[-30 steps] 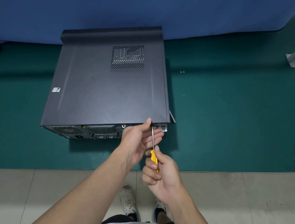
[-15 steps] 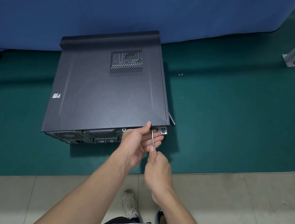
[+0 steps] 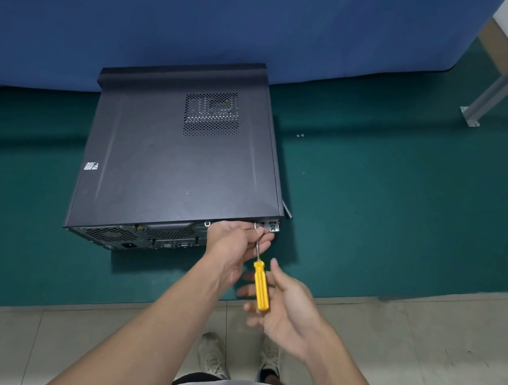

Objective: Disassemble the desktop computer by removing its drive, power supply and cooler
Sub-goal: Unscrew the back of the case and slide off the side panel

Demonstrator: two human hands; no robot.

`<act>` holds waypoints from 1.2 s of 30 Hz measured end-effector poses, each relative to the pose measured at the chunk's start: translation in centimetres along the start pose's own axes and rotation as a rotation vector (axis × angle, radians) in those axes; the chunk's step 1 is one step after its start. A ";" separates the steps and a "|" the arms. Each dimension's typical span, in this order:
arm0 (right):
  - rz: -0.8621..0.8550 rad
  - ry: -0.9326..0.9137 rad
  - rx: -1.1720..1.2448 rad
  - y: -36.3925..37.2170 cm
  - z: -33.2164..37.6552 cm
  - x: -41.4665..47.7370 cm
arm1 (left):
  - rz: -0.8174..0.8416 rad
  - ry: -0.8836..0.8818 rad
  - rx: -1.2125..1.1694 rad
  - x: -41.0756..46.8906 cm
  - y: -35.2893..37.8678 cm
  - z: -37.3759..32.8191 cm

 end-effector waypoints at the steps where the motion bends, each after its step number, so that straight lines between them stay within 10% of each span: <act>1: 0.059 0.040 0.026 0.2 -0.4 -0.4 | 0.004 -0.001 -0.002 0.0 0.0 0.0; 5: 0.018 -0.040 -0.069 0.0 -0.3 -0.3 | 0.026 0.019 -0.009 -0.1 0.1 -0.2; 12: -0.228 -0.396 -1.361 0.9 3.9 -1.2 | -0.086 0.065 0.015 -0.4 -0.5 -0.1; 15: -0.170 -0.400 -1.211 0.6 3.9 -1.0 | -0.141 0.075 0.015 -0.6 -0.7 -0.2; 21: 0.036 -0.014 0.006 0.3 0.1 -1.3 | -0.094 0.027 -0.013 -0.9 0.1 -0.4; 29: -0.303 -0.284 -0.942 -1.5 3.4 -1.3 | -0.160 0.086 0.073 -0.9 -0.7 -0.2; 36: -0.072 -0.055 -0.130 -0.7 0.9 -1.3 | -0.071 0.070 0.063 -0.9 0.0 -0.5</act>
Point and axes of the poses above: each hand's wrist, its own x-axis towards the middle knuckle, its own y-axis out of the palm, z = x × y, the point moved 10 cm from there along x, towards the middle knuckle, and after that the axes turned 15 degrees about -y, right-handed, at the moved point
